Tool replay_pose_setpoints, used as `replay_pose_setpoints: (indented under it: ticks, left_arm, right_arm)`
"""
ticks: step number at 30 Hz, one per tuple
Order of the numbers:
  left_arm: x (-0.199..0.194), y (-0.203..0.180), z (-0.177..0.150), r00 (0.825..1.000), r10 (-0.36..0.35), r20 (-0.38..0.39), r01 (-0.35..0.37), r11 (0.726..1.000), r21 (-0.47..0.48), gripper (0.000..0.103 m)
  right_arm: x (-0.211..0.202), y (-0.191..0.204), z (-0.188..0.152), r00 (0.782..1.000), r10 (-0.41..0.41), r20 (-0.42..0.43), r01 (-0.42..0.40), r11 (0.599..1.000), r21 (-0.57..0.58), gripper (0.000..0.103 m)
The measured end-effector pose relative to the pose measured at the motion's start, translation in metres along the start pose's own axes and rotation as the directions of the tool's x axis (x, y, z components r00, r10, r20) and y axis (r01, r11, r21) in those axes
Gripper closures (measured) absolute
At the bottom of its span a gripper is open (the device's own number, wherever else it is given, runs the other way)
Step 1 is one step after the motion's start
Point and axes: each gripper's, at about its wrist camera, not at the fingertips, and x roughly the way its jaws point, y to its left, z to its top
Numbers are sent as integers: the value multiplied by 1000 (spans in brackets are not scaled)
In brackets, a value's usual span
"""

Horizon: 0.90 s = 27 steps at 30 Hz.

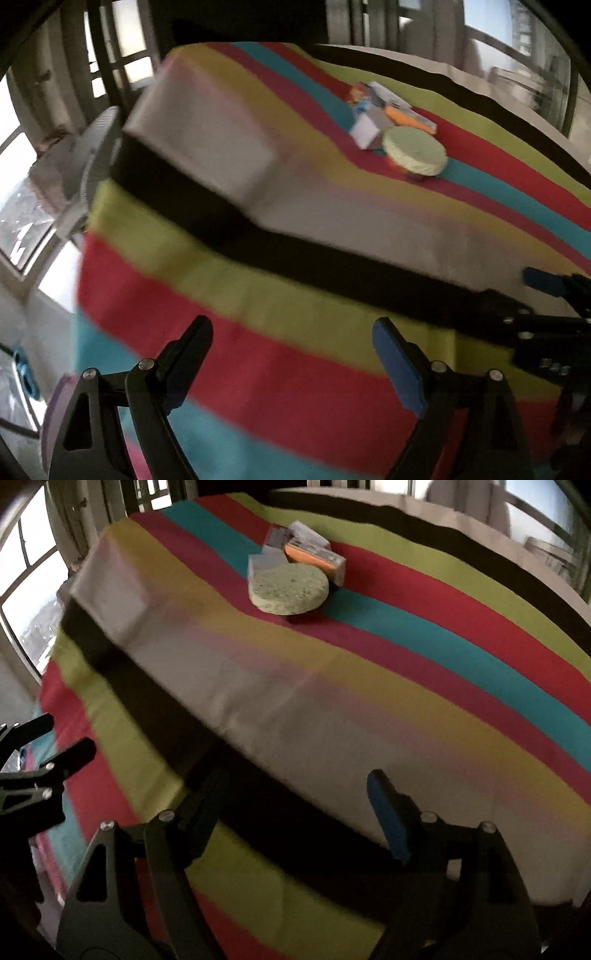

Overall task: Organize objects
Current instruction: 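Move both open tools back over the table items, then grasp the round green sponge with the right tool while the left grasps a small white box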

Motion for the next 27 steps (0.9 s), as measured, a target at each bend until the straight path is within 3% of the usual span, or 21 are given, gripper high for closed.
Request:
replay_pose_setpoints:
  ticks: [6, 11, 16, 19, 24, 27]
  left_arm:
    - [32, -25, 33, 999, -47, -5, 47, 999, 15, 14]
    - [45, -25, 50, 999, -32, 12, 32, 999, 1, 14]
    - [57, -26, 66, 999, -44, 12, 44, 999, 19, 14]
    - [66, -33, 83, 997, -74, 33, 72, 997, 42, 14]
    - [88, -60, 120, 990, -121, 70, 112, 986, 124, 14]
    - [105, -74, 142, 988, -133, 84, 120, 982, 148, 11]
  right_arm:
    - [40, -3, 49, 1000, -2, 7, 3, 999, -47, 19]
    - [68, 7, 105, 999, 36, 32, -34, 998, -55, 19]
    - [76, 14, 144, 994, -67, 82, 72, 995, -68, 13]
    - [80, 3, 144, 996, -32, 81, 38, 997, -71, 21]
    - [31, -48, 113, 980, -77, 181, 67, 996, 62, 21]
    - [11, -78, 90, 976, -120, 182, 94, 985, 144, 21]
